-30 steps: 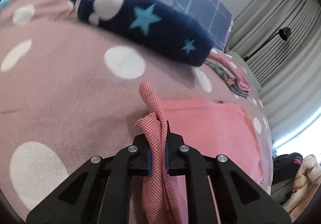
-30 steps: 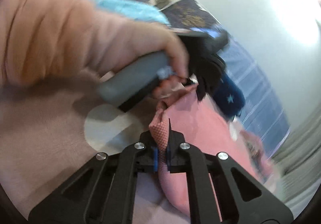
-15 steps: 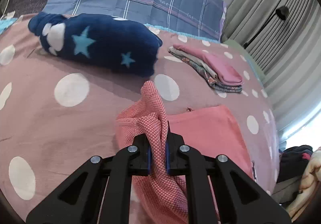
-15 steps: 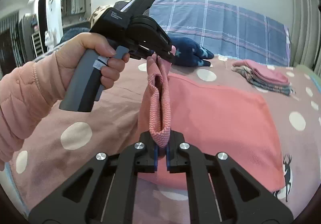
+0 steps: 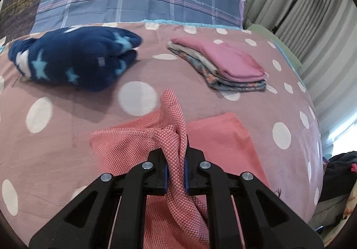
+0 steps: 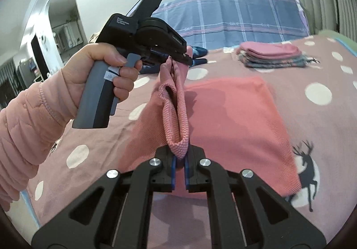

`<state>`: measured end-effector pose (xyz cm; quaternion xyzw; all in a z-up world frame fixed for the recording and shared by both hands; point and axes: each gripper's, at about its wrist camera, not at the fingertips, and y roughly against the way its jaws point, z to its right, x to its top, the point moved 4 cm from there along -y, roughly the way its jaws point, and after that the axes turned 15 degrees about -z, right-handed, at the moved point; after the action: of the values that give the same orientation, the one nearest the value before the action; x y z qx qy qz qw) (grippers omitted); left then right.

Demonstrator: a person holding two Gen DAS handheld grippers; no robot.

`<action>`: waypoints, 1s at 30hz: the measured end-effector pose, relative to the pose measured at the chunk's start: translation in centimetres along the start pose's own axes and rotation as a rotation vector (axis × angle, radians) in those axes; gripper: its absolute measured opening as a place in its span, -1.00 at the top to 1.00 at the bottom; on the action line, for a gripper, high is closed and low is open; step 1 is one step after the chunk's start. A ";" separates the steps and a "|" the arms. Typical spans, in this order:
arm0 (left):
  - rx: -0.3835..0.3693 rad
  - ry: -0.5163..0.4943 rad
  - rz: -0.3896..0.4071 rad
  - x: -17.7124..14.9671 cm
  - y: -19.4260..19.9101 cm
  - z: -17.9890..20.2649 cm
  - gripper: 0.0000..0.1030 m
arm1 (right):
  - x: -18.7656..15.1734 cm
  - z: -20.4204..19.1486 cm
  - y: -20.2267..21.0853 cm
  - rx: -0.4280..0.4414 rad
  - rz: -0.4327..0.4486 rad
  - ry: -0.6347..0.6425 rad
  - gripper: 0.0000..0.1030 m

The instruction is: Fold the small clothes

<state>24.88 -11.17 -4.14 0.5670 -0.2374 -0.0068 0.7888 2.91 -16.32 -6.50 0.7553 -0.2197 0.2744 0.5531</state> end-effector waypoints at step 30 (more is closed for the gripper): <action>0.159 -0.224 0.055 1.7 -2.6 13.4 -0.14 | -4.4 12.3 0.7 0.160 -0.089 -0.357 0.74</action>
<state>21.94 -24.52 -2.59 0.6168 -0.3391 -0.0296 0.7097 1.22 -28.21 -11.84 0.8425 -0.2581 0.1281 0.4551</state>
